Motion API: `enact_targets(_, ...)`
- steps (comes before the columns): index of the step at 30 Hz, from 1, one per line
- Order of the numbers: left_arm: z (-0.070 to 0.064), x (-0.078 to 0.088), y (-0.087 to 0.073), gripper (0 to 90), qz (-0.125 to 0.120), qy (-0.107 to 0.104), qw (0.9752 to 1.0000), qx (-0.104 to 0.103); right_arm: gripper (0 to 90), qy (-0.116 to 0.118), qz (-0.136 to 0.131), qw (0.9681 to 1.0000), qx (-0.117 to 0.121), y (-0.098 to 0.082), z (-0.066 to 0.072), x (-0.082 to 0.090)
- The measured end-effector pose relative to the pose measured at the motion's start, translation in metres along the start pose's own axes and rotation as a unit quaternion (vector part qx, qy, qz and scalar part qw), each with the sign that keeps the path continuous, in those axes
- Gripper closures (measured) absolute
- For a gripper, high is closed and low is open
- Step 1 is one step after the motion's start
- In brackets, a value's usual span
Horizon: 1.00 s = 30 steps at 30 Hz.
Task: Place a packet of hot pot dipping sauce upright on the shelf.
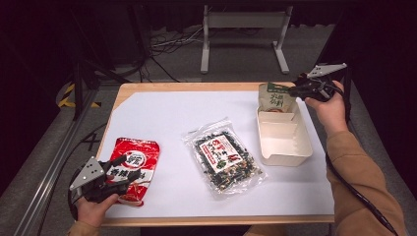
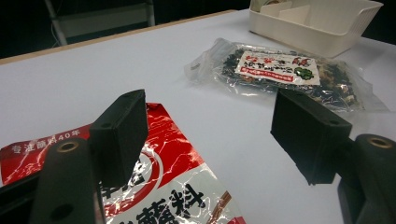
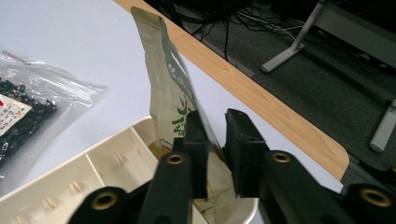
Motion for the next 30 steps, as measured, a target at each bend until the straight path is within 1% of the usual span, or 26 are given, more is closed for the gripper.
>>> enact_targets(1,0.000,0.000,0.000,27.8,0.000,0.000,1.0000,0.001,69.2,-0.004,-0.001,1.0000,0.000,0.001,0.000,0.000)
enact_targets(4,0.000,-0.001,0.000,27.6,0.000,-0.001,1.0000,0.001,63.5,-0.010,-0.009,0.9999,-0.003,0.003,0.000,0.002)
enact_targets(5,0.000,-0.001,0.000,27.6,0.000,-0.001,1.0000,0.001,63.5,-0.010,-0.009,0.9999,-0.003,0.003,0.000,0.002)
enact_targets(7,0.000,-0.001,0.000,27.6,0.000,-0.002,1.0000,-0.002,57.8,-0.016,-0.015,0.9997,-0.007,0.004,0.001,0.003)
enact_targets(11,0.000,-0.002,0.001,27.5,0.001,-0.004,1.0000,0.000,50.9,-0.027,-0.027,0.9993,-0.003,0.009,0.003,0.009)
enact_targets(12,0.000,-0.002,0.001,27.5,0.001,-0.004,1.0000,0.000,49.3,-0.032,-0.030,0.9990,-0.001,0.010,0.003,0.011)
enact_targets(15,0.000,-0.003,0.001,27.5,0.000,-0.004,1.0000,0.000,48.6,-0.035,-0.034,0.9988,0.000,0.012,0.004,0.013)
enact_targets(16,0.000,-0.004,0.002,27.5,0.001,-0.006,1.0000,-0.001,46.7,-0.042,-0.045,0.9981,0.004,0.016,0.006,0.020)
enact_targets(19,0.000,-0.006,0.002,27.5,0.000,-0.007,1.0000,-0.002,44.8,-0.043,-0.053,0.9976,0.008,0.020,0.011,0.026)
enact_targets(23,0.000,-0.007,0.003,27.5,0.000,-0.008,1.0000,-0.002,43.5,-0.036,-0.070,0.9968,0.012,0.024,0.021,0.036)
enact_targets(28,-0.001,-0.010,0.004,27.4,0.001,-0.012,0.9999,-0.003,40.4,-0.022,-0.090,0.9956,0.012,0.028,0.040,0.050)
enact_targets(29,-0.001,-0.010,0.004,27.4,0.001,-0.012,0.9999,-0.003,40.4,-0.022,-0.090,0.9956,0.012,0.028,0.040,0.050)
enact_targets(30,-0.001,-0.010,0.004,27.4,0.002,-0.012,0.9999,-0.004,39.2,-0.013,-0.098,0.9950,0.015,0.029,0.051,0.056)
Point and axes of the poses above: each handheld gripper's, and its own axes: x roughly backward along the jaws, y roughly out of its top, z roughly to its left, the point moved 6 cm from there along -x, roughly forward along the jaws, and after that the axes turned 3 degrees about x, right-handed, at the moved point
